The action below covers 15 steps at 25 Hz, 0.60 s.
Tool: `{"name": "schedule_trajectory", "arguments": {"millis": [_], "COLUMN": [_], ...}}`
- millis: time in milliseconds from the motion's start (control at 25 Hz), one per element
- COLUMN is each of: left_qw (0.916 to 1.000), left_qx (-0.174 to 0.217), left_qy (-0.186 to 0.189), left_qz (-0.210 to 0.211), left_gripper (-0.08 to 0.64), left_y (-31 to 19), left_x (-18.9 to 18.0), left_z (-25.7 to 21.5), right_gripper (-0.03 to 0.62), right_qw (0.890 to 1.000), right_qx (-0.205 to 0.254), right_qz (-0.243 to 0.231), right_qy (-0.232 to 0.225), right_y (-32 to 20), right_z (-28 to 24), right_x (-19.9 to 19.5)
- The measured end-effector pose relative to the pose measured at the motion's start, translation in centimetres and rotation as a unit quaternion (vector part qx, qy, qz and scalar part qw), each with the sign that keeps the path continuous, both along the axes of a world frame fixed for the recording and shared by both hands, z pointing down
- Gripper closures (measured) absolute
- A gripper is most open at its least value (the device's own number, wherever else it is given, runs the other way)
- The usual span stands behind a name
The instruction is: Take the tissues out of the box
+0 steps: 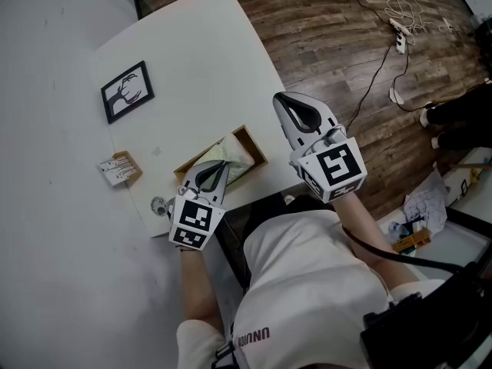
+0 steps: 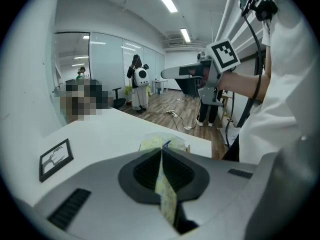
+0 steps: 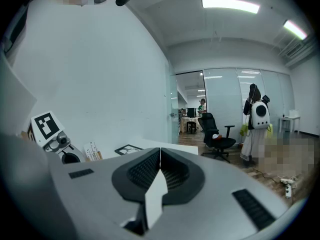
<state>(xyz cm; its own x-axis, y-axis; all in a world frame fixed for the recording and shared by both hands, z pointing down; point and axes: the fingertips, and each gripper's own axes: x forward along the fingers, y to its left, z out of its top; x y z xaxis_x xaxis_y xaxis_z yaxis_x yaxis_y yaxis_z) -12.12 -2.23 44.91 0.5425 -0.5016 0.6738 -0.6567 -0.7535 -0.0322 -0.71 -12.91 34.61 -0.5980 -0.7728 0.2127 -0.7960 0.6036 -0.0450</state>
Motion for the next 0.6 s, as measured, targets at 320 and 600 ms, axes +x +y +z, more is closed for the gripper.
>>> {"name": "schedule_trajectory", "arguments": {"millis": [320, 600], "left_qw": [0.9998, 0.9992], "left_qx": [0.011, 0.023], "left_qy": [0.011, 0.027], "left_qz": [-0.007, -0.021], "left_gripper": [0.546, 0.546], "left_y": [0.1, -0.1], "left_x": [-0.5, -0.9], "left_z": [-0.8, -1.7], "right_gripper": [0.572, 0.572], "right_qw": [1.000, 1.000], "right_qx": [0.001, 0.000], "right_qz": [-0.002, -0.004], "right_qy": [0.001, 0.000], "right_y": [0.2, 0.2], "right_z": [0.0, -0.1], "right_x": [-0.4, -0.5]}}
